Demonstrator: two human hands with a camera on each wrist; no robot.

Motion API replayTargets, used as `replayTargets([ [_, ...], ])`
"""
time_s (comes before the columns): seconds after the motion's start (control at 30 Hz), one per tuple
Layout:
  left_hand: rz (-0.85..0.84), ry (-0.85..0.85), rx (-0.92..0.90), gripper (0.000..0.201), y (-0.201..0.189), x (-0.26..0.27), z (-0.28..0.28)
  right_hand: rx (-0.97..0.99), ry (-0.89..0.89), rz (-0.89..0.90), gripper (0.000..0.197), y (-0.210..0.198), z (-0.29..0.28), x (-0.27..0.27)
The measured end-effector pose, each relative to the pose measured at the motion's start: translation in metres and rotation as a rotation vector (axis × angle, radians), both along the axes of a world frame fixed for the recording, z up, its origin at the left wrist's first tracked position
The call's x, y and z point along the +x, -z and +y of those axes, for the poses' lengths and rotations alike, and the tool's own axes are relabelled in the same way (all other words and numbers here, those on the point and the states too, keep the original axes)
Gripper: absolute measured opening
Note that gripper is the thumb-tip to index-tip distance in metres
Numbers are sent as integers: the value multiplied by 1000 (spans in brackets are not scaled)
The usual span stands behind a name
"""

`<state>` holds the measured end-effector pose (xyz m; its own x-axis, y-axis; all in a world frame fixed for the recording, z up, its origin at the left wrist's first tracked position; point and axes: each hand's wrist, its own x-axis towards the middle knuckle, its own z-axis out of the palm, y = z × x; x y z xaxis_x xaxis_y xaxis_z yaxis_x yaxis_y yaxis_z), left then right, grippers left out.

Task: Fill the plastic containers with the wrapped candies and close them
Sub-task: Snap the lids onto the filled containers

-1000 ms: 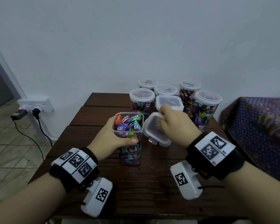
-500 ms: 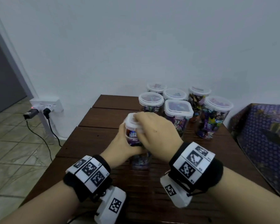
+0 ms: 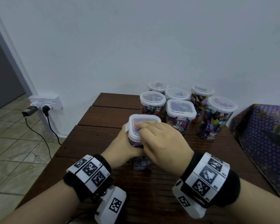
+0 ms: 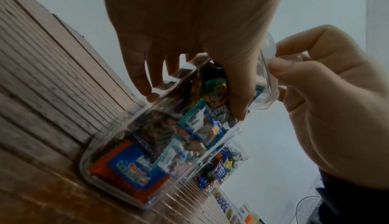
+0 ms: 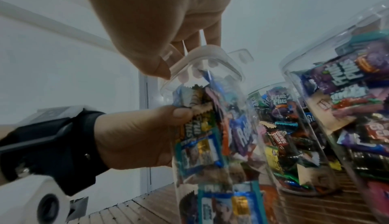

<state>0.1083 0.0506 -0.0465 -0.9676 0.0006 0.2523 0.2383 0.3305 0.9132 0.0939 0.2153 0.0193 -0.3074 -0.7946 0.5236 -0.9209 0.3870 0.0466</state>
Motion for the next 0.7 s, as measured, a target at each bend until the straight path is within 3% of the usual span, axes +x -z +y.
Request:
replayTargets([
  [0.1, -1, -9, -24, 71, 2, -1, 0, 23, 35, -10, 19, -2, -4, 2],
  [0.23, 58, -34, -84, 48, -4, 1, 6, 75, 68, -16, 22, -5, -10, 5],
  [0.33, 45, -30, -56, 61, -4, 1, 5, 54, 129, -28, 18, -2, -6, 6],
  [0.5, 2, -45, -37, 79, -1, 0, 3, -2, 158, 24, 31, 9, -3, 8],
  [0.57, -12, -52, -61, 67, -1, -2, 2, 49, 129, -55, 38, 8, -1, 10],
  [0.63, 3, -57, -70, 50, -6, -1, 5, 39, 107, -257, 43, 0, 2, 11],
  [0.7, -12, -46, -38, 73, -4, 1, 3, -51, 127, -465, 46, -10, 6, 5],
])
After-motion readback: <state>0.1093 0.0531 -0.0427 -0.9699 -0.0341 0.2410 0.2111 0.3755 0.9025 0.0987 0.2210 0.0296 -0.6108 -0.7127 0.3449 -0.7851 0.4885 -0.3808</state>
